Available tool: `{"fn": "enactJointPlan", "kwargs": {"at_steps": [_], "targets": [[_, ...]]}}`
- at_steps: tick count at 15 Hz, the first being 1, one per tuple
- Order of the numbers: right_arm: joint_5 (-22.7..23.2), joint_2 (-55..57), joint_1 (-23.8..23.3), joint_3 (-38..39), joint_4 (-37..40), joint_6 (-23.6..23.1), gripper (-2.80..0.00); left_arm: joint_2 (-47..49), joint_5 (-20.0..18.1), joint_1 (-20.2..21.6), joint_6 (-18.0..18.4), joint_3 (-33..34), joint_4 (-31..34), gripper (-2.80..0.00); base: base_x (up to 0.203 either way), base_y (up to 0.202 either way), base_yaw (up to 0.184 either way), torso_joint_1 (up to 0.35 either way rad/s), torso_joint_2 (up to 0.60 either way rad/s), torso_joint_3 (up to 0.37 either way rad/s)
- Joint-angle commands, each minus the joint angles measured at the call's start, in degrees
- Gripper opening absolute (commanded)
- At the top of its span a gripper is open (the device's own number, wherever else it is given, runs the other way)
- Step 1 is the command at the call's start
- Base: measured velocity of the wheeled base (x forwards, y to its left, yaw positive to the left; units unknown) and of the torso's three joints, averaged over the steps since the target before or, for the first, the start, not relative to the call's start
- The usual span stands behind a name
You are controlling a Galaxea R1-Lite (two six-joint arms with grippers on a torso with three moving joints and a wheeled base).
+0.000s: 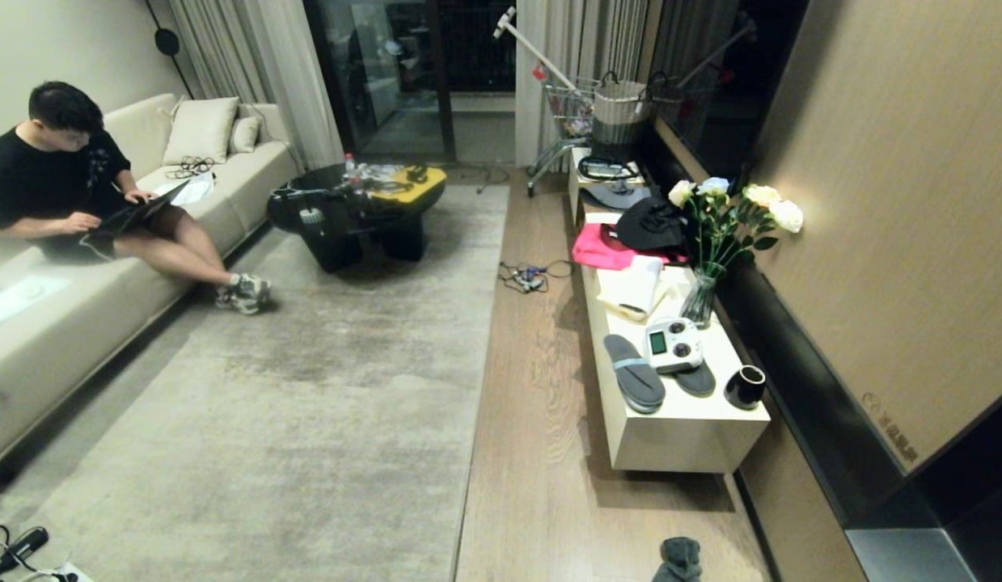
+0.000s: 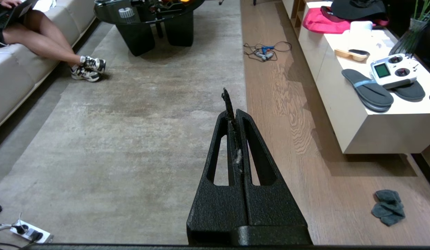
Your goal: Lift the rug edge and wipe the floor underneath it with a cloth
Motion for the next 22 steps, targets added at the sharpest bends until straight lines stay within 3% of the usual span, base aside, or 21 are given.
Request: {"fn": "enactJointPlan", "kwargs": {"at_steps": [1, 22], "targets": [[-0.02, 0.09, 0.01, 0.00, -0.04, 0.01, -2.80, 0.03, -0.01, 0.01, 0.01, 0.00, -0.01, -2.80, 0.000, 0.000, 0.000, 0.000, 0.00, 0.000], [-0.02, 0.09, 0.01, 0.00, -0.04, 0.01, -2.80, 0.09, -0.01, -0.03, 0.01, 0.00, -0.01, -2.80, 0.000, 0.000, 0.000, 0.000, 0.00, 0.000]]}}
